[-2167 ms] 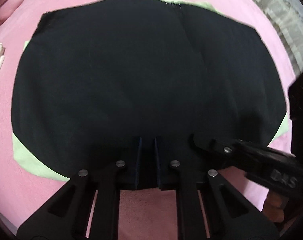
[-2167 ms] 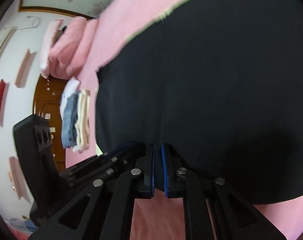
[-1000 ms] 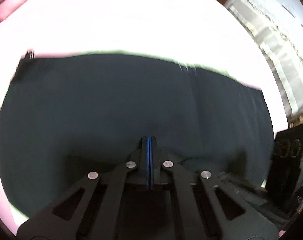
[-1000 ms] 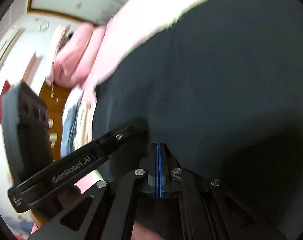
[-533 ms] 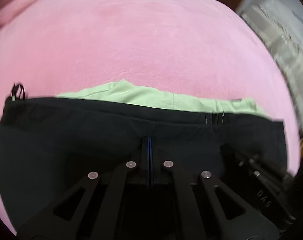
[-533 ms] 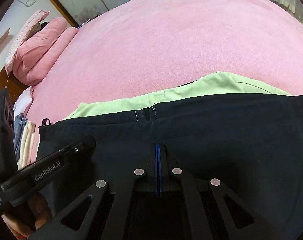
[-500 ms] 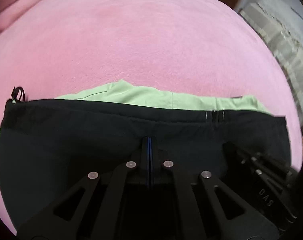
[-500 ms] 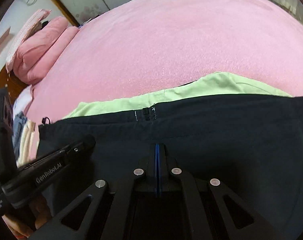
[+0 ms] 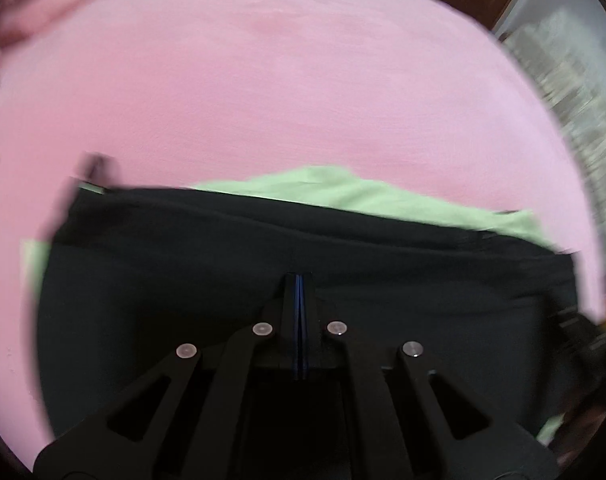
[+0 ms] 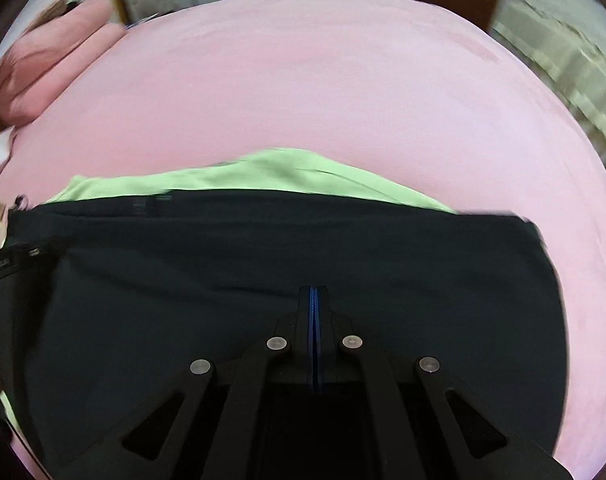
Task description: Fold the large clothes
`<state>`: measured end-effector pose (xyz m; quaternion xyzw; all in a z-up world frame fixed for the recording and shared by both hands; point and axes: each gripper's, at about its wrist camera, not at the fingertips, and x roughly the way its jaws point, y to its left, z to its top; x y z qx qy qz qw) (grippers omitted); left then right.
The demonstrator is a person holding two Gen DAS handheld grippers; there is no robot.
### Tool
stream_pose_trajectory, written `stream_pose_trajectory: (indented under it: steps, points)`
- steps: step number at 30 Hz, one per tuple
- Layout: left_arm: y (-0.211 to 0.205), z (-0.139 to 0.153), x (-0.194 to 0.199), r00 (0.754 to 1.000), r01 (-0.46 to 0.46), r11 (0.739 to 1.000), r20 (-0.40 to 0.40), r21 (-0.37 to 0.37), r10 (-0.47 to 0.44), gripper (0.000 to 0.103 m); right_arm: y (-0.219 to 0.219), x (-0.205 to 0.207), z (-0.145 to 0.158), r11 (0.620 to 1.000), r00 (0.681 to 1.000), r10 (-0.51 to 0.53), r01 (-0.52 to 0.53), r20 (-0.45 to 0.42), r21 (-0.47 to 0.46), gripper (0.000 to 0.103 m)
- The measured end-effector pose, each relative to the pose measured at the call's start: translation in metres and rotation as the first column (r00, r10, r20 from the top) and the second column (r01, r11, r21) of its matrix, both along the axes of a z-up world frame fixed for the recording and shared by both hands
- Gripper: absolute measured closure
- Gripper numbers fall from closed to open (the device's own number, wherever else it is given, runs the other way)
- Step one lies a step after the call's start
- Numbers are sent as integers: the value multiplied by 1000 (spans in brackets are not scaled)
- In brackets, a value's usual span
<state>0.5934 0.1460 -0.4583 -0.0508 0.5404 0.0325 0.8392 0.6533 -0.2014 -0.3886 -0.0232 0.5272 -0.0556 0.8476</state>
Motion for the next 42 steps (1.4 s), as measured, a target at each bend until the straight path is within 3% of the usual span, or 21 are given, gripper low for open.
stream_pose_trajectory:
  steps: [2,4,7,10,13,15,17,18,21,23,24,25,26,27,30,31,32,36,38,40,42]
  points:
    - [22,8,-4,999,-36,984,-8,172,38,102,-33,-7,-1,993,996,-87,87,-1,-77,103]
    - [48,6,-7,993,-100,934,-31,343,117,102,-72,-16,-3,966,977,-214,212,4,-148,103]
    - [53,4,-19,992,-69,914,-73,401,107,102,-123,-36,2,913,919,-395,394,13,-108,103]
    - [15,11,-37,995,10,965,-95,261,15,102,-137,-66,29,910,911,-403,389,85,142,103]
    - [-44,31,-73,989,145,989,-14,11,-144,102,-91,-81,40,894,955,-268,197,129,402,103]
    - [-77,35,-81,983,181,977,7,-118,-181,102,-65,-86,33,790,982,-160,64,104,610,103]
    - [-96,30,-83,982,183,960,-1,-212,-187,102,-32,-91,19,620,997,-46,-25,68,784,103]
    - [-104,27,-85,983,174,957,-20,-231,-183,102,-22,-93,15,601,998,-11,-41,59,798,103]
    - [-97,4,-83,981,129,972,-121,-195,-155,102,-2,-98,-7,703,997,60,-8,-49,711,103]
    - [-69,6,-90,986,124,975,-90,-182,-142,102,-19,-106,-20,715,995,44,30,-87,699,103]
    - [-58,5,-91,988,119,979,-81,-168,-134,102,-36,-111,-21,719,997,4,54,-81,693,103]
    - [-36,7,-95,991,103,985,-73,-139,-114,102,-68,-121,-21,769,992,-106,127,-71,626,103]
    - [-13,8,-99,995,60,997,-78,-51,-64,102,-91,-129,-19,786,981,-184,183,-59,590,103]
    - [4,8,-102,996,32,999,-79,5,-31,102,-127,-144,-16,803,944,-326,308,-56,510,103]
    - [60,4,-112,980,-119,961,-129,248,154,102,-192,-178,-3,744,823,-566,534,-46,401,103]
    - [76,8,-118,975,-154,962,-125,224,185,102,-202,-186,4,732,782,-623,598,-33,326,103]
    - [85,15,-124,971,-191,966,-111,174,212,102,-206,-193,14,738,777,-629,595,6,319,103]
    - [55,36,-142,985,-167,985,-41,44,169,102,-161,-202,41,798,843,-524,436,122,416,102]
    - [8,42,-149,998,-66,991,-11,-112,66,102,-120,-191,43,808,909,-397,282,125,518,102]
    - [-28,37,-150,999,18,970,-27,-243,-25,102,-73,-181,30,759,963,-260,164,63,630,101]
    - [-65,25,-136,994,57,963,-76,-264,-79,102,-27,-173,13,706,993,-120,87,-2,703,101]
